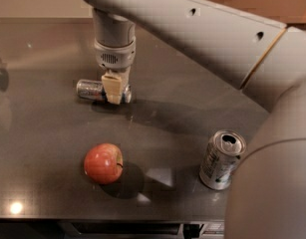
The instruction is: Move redbull can near apple
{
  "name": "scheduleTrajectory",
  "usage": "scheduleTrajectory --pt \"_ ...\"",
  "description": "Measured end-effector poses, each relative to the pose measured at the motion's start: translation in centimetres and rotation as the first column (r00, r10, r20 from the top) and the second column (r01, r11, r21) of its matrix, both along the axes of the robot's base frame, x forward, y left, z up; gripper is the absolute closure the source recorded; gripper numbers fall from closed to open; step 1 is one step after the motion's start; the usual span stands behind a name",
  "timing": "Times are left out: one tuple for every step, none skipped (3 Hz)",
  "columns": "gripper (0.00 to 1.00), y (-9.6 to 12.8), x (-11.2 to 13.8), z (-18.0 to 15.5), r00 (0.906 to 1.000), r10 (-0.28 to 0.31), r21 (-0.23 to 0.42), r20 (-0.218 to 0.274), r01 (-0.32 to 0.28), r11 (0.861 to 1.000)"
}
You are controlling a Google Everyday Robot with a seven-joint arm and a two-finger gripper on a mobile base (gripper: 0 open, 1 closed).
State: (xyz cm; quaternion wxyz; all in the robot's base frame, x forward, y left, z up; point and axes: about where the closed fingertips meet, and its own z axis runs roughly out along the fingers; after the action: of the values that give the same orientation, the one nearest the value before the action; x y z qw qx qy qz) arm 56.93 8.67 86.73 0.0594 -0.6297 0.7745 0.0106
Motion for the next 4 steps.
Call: scheduleTrajectory --pt "1.00 -0.9 -2.3 1.2 0.9849 0.172 0.031 -0.016 -0.172 0.985" --pt "1.00 -2.0 -4.8 1.1 0.9482 0.316 0.031 -0.032 -0.315 0.949" --pt "1.00 -2.9 -6.7 0.0 0.9097 0.411 0.007 -0.060 -0.411 0.911" --pt "1.00 -3.5 -8.0 -1.0 0.8809 0.465 -0.007 -0.086 -0.468 0.884"
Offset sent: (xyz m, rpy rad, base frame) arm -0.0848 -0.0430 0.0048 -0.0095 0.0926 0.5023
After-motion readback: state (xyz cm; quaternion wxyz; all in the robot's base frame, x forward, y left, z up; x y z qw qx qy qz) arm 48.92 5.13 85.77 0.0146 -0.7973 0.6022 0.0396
